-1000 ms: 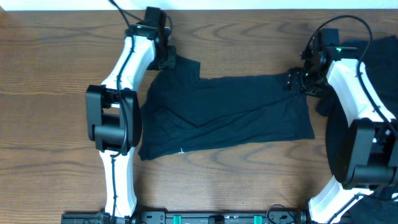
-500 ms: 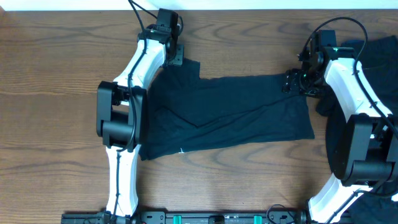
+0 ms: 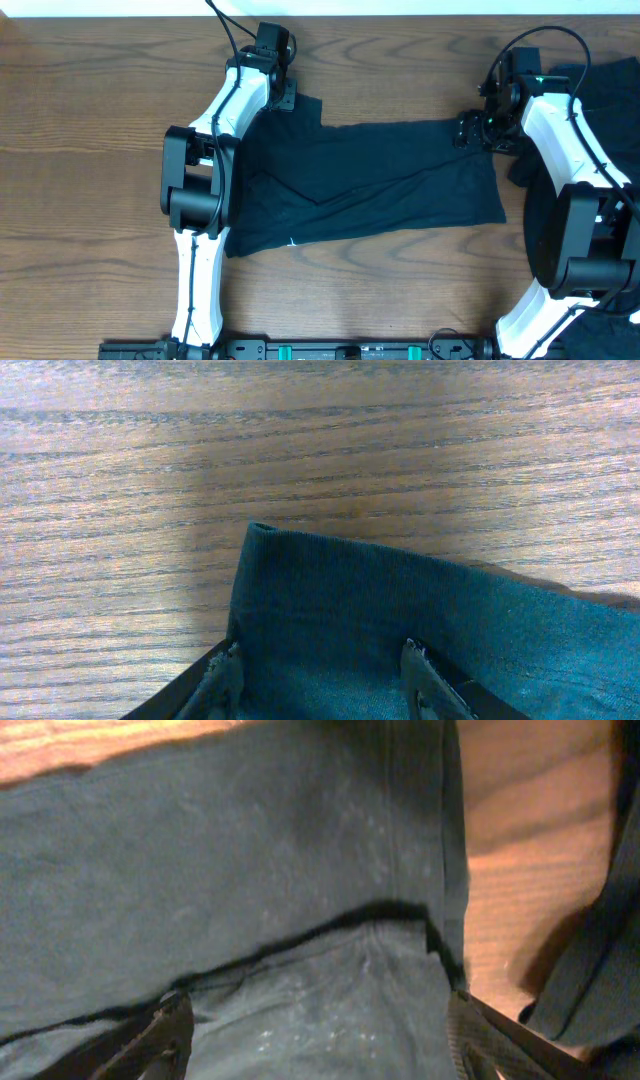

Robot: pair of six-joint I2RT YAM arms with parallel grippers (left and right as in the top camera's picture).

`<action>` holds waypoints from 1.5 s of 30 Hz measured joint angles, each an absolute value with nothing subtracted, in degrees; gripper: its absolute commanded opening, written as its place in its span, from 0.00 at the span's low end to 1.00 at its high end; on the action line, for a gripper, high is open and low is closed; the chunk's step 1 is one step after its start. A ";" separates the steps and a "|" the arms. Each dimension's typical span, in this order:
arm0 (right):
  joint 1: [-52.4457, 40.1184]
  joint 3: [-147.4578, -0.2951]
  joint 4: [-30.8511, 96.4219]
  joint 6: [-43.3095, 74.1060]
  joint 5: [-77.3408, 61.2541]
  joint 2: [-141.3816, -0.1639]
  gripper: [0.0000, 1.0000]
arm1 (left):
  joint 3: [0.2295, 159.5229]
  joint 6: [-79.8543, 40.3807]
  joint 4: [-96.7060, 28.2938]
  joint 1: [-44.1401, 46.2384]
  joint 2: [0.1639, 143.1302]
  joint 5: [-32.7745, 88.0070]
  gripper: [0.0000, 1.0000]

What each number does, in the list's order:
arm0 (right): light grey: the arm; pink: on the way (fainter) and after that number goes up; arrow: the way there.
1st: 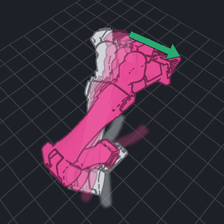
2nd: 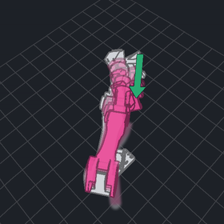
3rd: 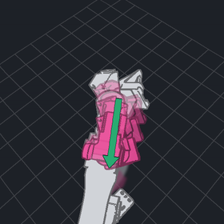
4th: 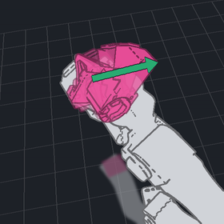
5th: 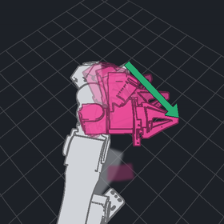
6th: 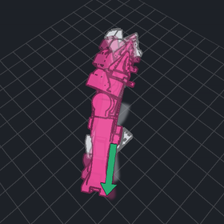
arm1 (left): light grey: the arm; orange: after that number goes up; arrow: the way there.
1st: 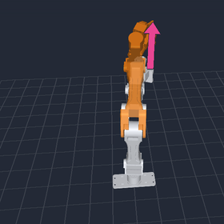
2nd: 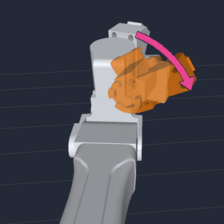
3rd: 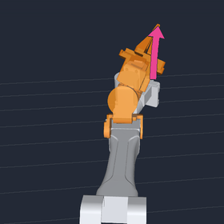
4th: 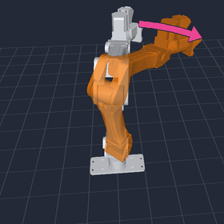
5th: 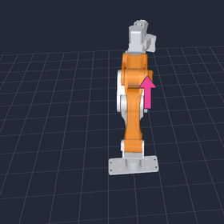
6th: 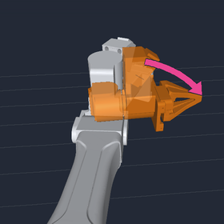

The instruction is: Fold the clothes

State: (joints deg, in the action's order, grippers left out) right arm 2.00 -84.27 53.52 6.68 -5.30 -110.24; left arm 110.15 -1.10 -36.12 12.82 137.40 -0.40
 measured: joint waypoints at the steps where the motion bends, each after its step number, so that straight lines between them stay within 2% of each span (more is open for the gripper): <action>1: 2.00 -84.27 53.08 6.15 -5.26 -110.24 0.80 | 110.04 -1.26 -36.05 12.82 137.40 -0.43 0.43; 4: 2.00 -84.27 51.72 4.95 -5.15 -110.26 0.81 | 109.47 -1.61 -35.48 12.86 137.36 -0.08 0.33; 12: 2.00 -84.27 49.76 3.77 -5.08 -110.26 0.81 | 109.08 -1.48 -35.20 12.93 137.16 0.12 0.27; 18: 2.00 -84.27 48.53 3.16 -5.06 -110.26 0.81 | 109.06 -1.56 -35.27 12.93 137.16 0.16 0.10; 35: 2.02 -84.27 42.61 2.24 -0.62 -111.35 0.82 | 109.03 -1.50 -35.33 12.91 137.16 -0.03 0.10; 45: 2.02 -84.31 35.05 0.80 -0.38 -120.38 0.85 | 109.03 -1.48 -35.57 12.91 137.16 -0.03 0.11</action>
